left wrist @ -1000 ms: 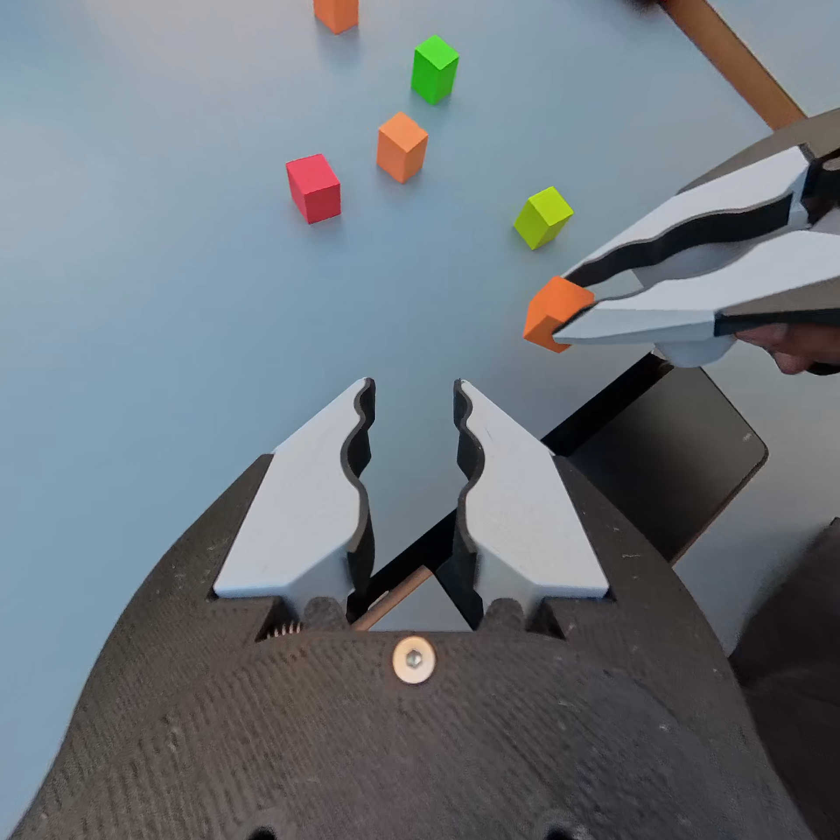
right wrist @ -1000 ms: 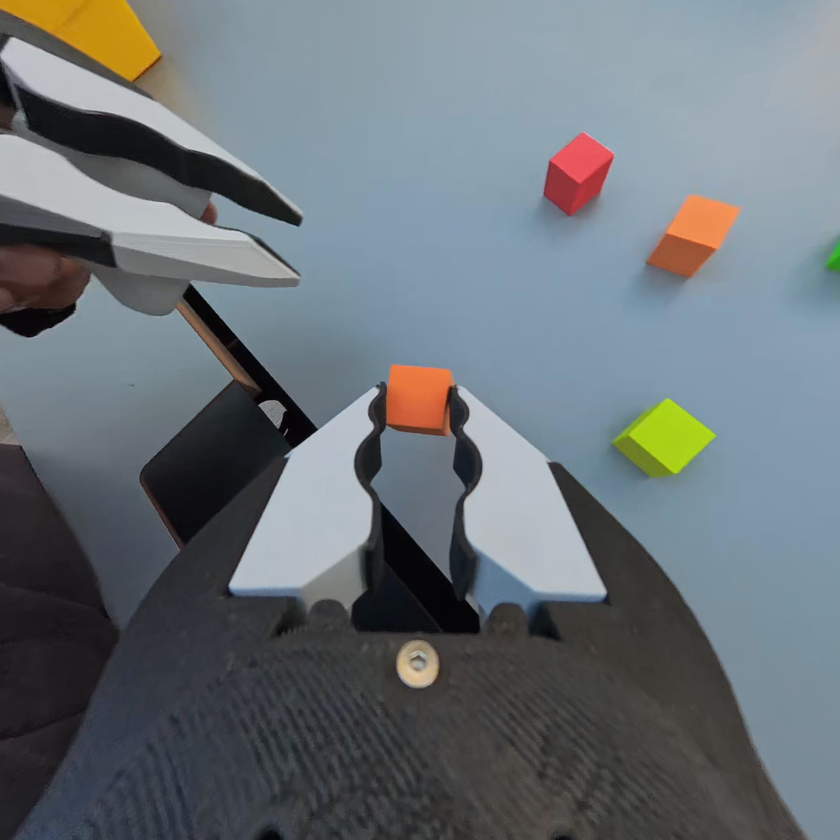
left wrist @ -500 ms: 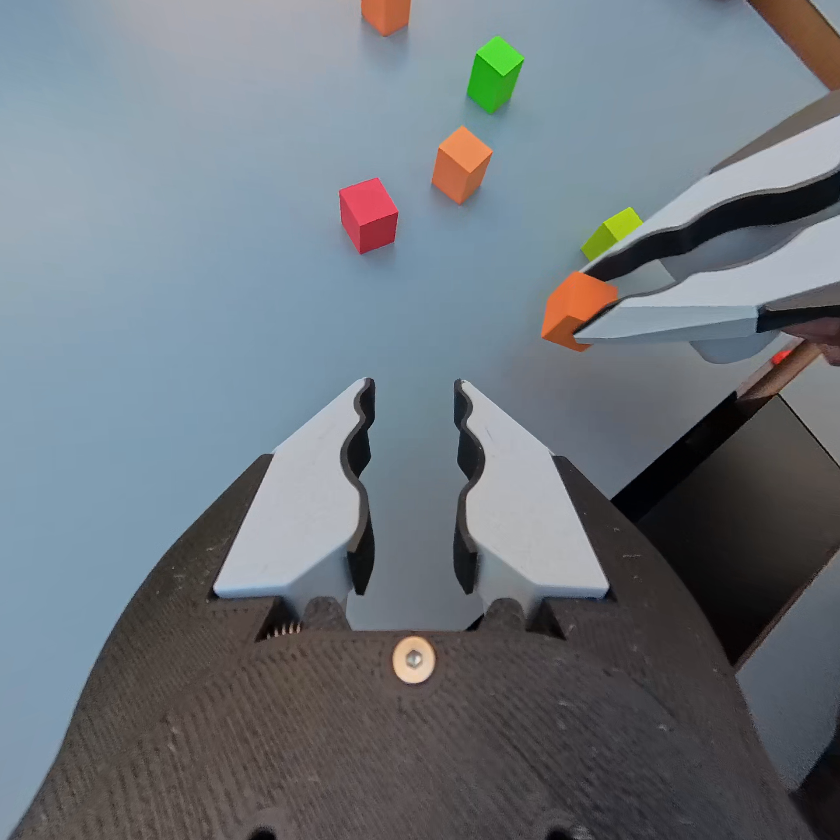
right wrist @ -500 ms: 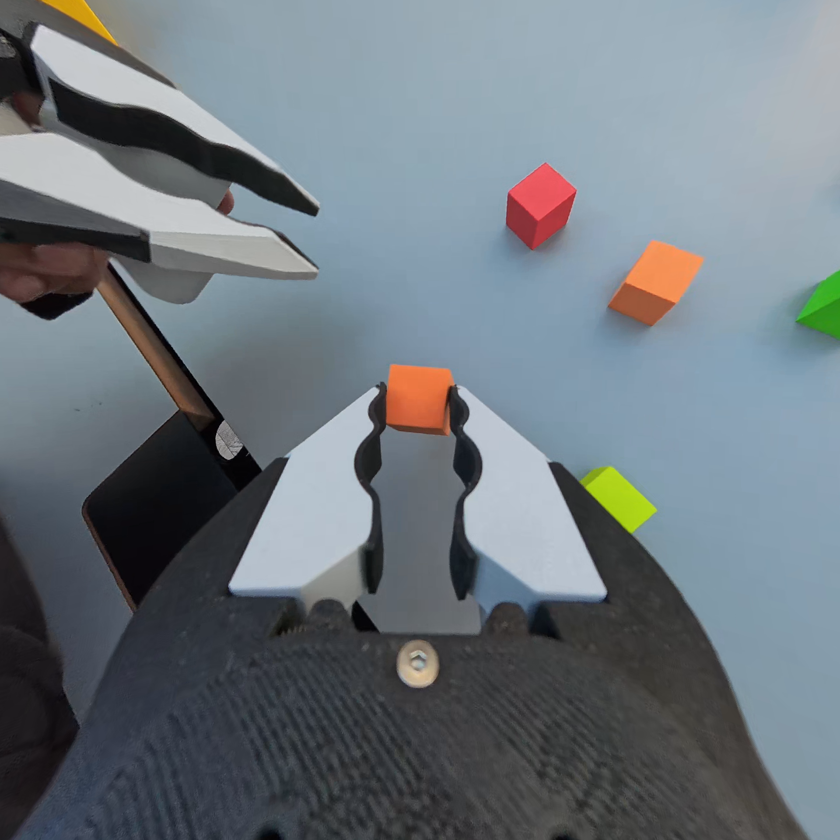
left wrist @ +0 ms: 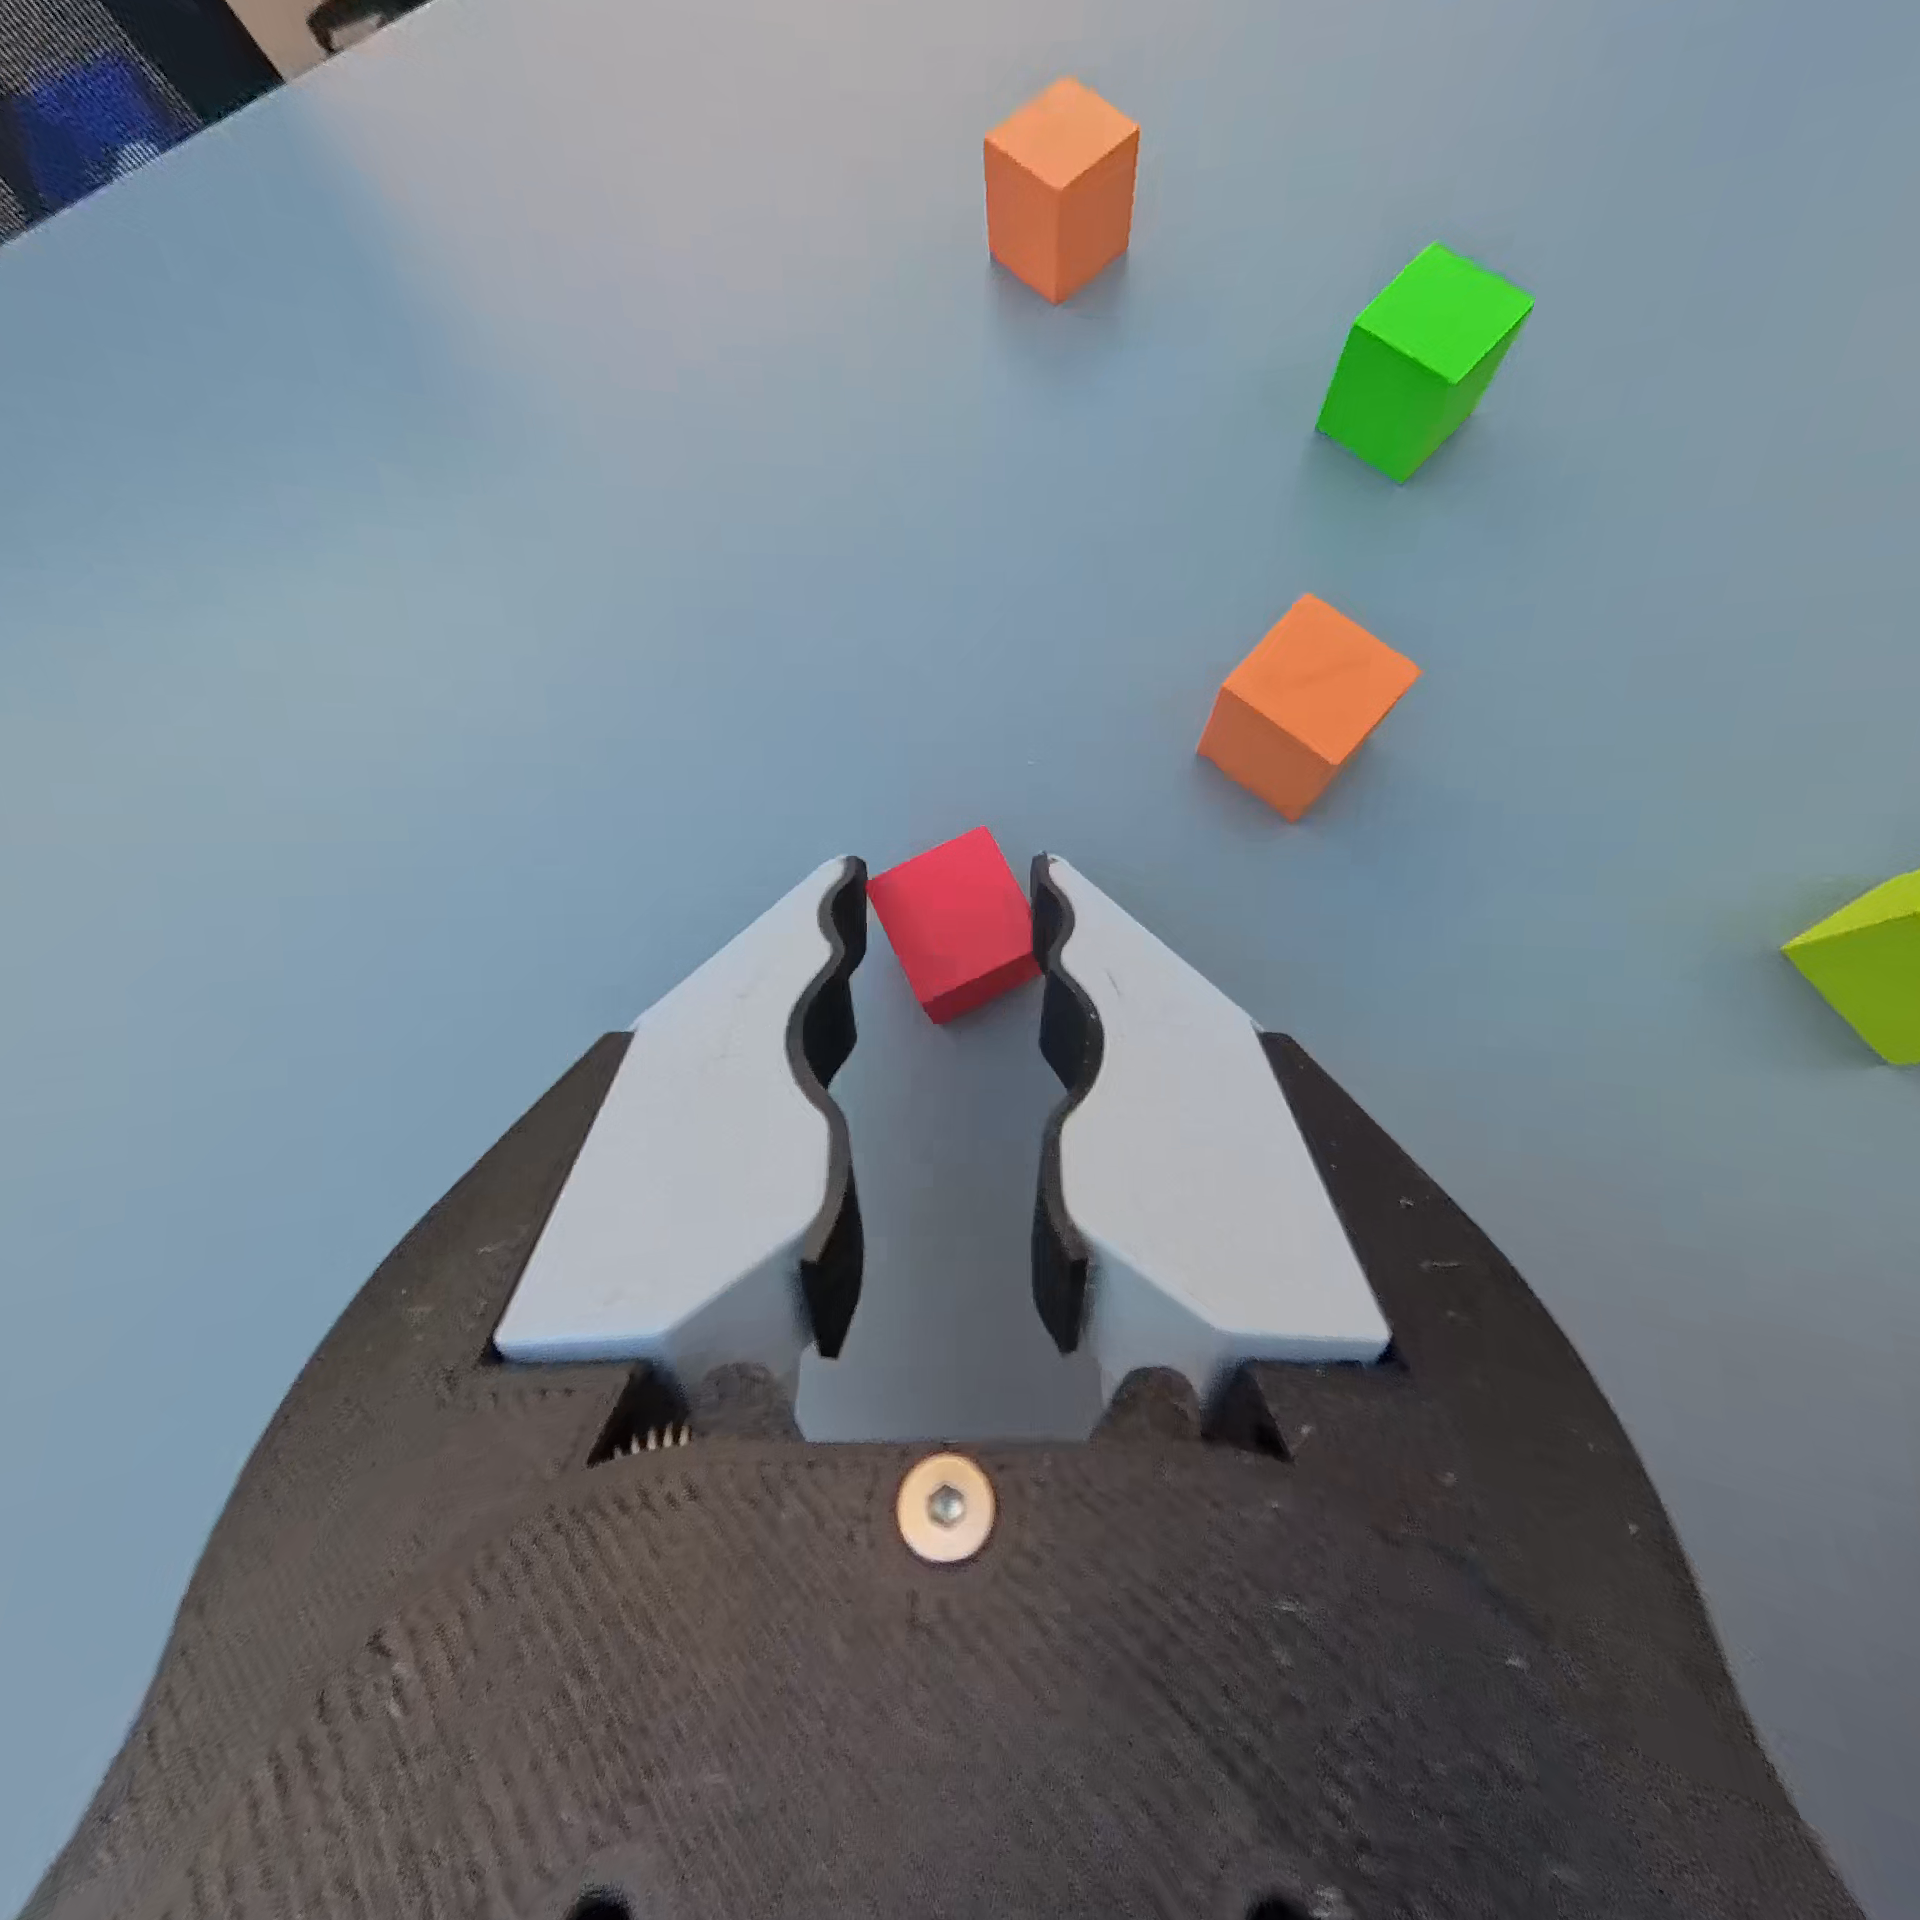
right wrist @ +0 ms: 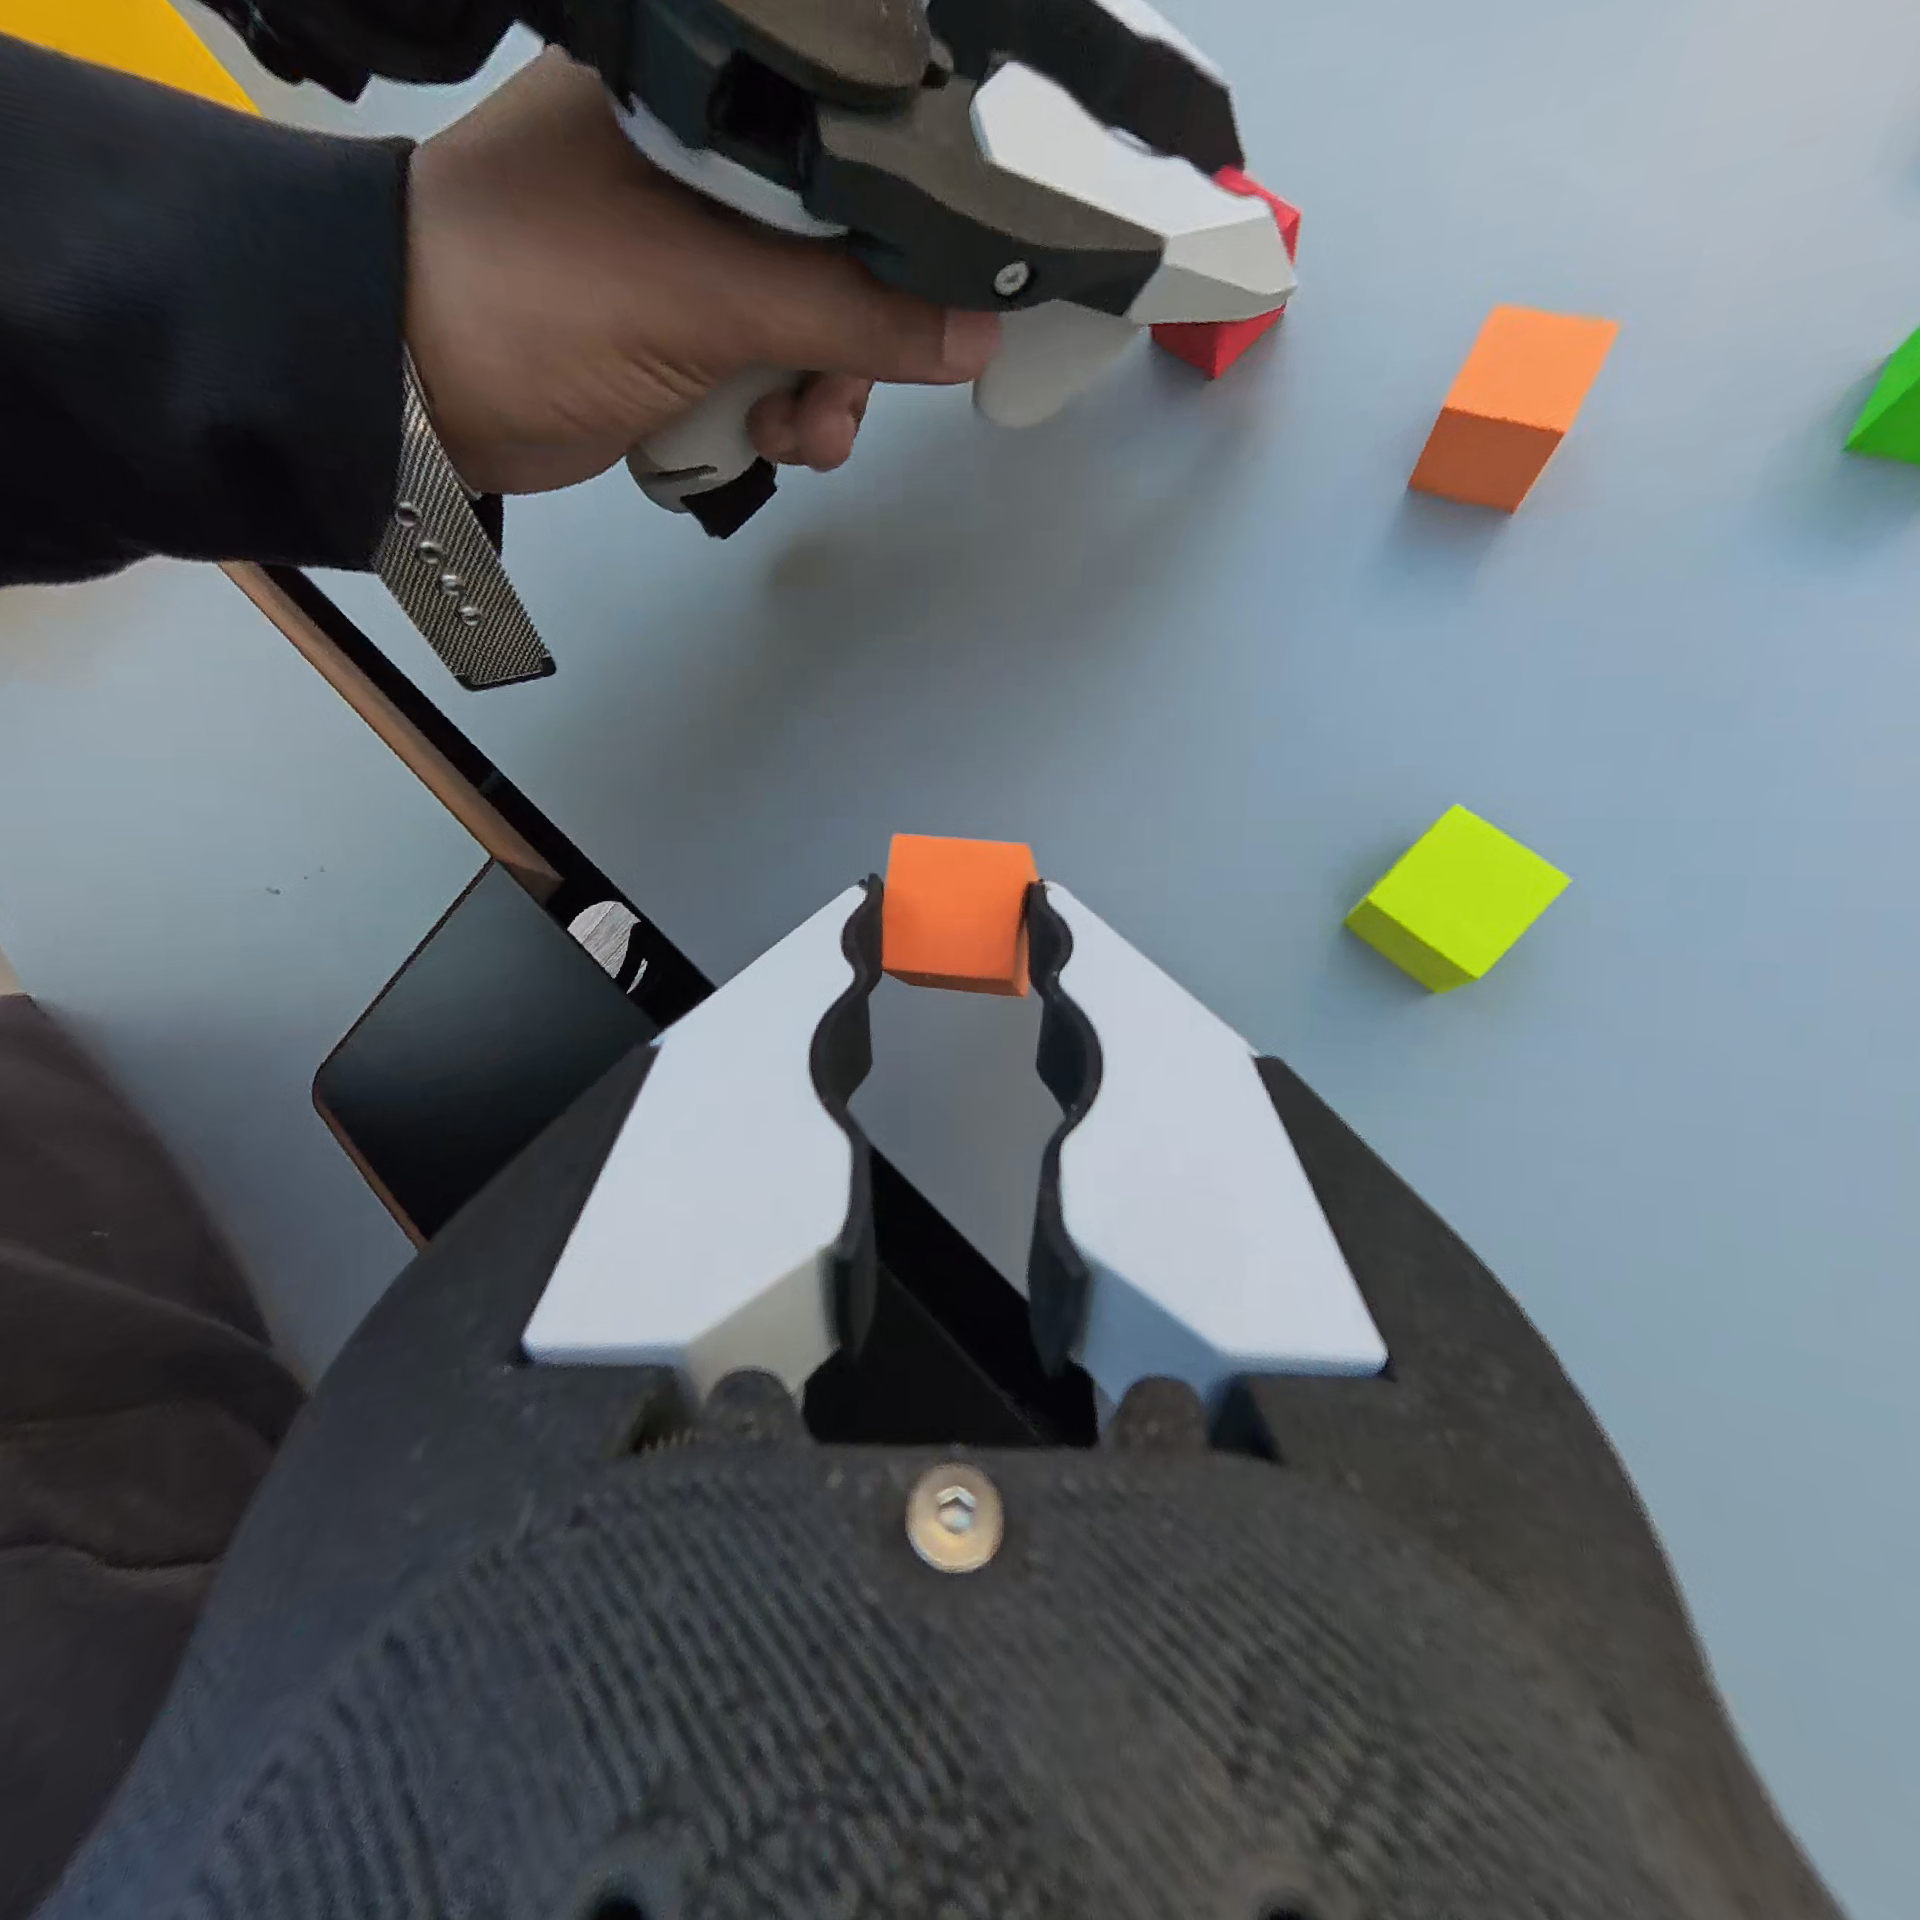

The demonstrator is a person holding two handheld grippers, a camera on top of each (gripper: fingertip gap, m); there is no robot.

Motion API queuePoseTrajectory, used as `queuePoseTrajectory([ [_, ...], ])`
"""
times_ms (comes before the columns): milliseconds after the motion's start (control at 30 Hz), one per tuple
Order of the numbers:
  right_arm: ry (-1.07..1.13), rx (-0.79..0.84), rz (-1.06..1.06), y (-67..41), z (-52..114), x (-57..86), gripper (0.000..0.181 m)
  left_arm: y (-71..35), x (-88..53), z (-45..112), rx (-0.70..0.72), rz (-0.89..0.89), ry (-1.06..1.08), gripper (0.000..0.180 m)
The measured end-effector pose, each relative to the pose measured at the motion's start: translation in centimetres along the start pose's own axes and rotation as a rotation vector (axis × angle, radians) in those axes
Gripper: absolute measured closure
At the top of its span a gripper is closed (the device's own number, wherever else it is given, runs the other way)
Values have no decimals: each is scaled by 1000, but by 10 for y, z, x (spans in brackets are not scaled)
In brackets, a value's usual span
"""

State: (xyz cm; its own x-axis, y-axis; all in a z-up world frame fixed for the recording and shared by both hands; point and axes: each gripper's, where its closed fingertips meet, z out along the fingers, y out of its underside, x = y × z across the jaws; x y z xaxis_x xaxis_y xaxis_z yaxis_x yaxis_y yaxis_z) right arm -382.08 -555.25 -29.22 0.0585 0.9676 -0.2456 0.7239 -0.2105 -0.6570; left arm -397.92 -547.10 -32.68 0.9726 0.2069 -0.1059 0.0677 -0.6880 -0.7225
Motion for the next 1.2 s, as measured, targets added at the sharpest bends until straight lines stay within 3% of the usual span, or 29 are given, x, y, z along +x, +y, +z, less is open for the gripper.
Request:
queuePoseTrajectory([
  [167,17,59,37,-15,-8,11,155,13,13,-29,18,-11,144,151],
  [333,14,80,67,-17,-10,15,155,48,71,-81,50,195,485,152],
  [433,12,75,56,-15,-11,11,155,69,79,-87,30,333,467,151],
  [567,19,67,28,-13,-13,6,155,74,74,-90,3,314,410,134],
  [800,12,74,47,-11,-12,3,155,85,64,-91,-16,267,346,147],
  [1200,-71,67,-59,-37,5,-8,155,82,69,-95,-9,209,387,149],
])
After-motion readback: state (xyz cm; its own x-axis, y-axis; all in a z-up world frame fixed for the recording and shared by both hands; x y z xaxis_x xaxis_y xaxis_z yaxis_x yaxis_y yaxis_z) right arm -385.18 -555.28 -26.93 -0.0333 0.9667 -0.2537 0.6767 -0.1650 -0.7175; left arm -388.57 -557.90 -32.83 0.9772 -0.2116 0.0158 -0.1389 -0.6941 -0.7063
